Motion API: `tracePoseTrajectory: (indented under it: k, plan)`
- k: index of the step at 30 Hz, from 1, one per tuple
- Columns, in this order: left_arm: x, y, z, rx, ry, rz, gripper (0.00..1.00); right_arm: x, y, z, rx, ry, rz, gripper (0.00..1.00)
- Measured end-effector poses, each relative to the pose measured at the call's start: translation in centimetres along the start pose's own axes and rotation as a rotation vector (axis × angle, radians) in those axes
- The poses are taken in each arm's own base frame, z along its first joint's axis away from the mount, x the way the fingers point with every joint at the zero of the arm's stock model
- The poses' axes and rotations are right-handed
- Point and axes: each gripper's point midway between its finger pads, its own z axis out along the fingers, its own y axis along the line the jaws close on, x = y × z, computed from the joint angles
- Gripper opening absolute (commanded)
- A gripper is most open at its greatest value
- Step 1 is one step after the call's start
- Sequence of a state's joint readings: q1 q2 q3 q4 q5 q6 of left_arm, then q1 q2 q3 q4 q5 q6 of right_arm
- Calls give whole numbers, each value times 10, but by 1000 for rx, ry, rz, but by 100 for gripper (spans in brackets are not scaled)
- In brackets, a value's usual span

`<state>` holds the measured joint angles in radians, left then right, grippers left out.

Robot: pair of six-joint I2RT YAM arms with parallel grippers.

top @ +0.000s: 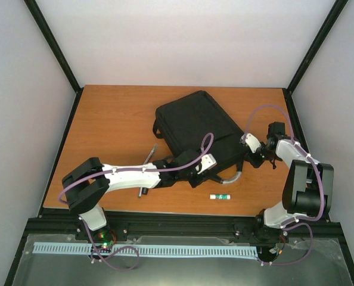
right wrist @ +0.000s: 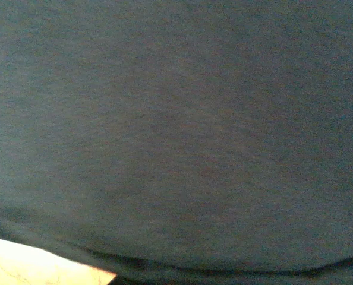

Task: Pack the student bag
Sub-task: Zip the student bag at the center of the board.

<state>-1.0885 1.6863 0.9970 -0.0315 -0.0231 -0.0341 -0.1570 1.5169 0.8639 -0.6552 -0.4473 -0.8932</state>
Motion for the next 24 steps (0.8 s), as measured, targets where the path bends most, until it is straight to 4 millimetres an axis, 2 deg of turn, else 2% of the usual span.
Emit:
tracePoseTrajectory:
  k: [6,7,8,12,14,15,19,21,24]
  plan:
    - [15,4,-12,-21,8,-20,1,1,-5,5,-5,17,10,3]
    - [18,5,-14,-23,9,-26,4,2,-4,5,-6,19,11,3]
    - [20,5,-16,-25,10,-34,10,2,-4,5,-8,20,12,3]
    - [30,8,-26,-40,27,-84,60,2,-7,4,13,17,3,3]
    - [31,12,-34,-64,33,-124,76,1,-7,1,25,10,-5,3]
    - [29,15,-39,-78,26,-153,79,1,-6,-1,30,5,-9,3]
    - [9,40,-65,-150,-54,-310,86,-2,-3,-9,54,-14,-28,3]
    - [3,67,-76,-208,-95,-438,90,-2,-1,-10,60,-18,-34,3]
    - [10,115,-83,-302,-115,-640,94,1,1,-8,56,-16,-36,3]
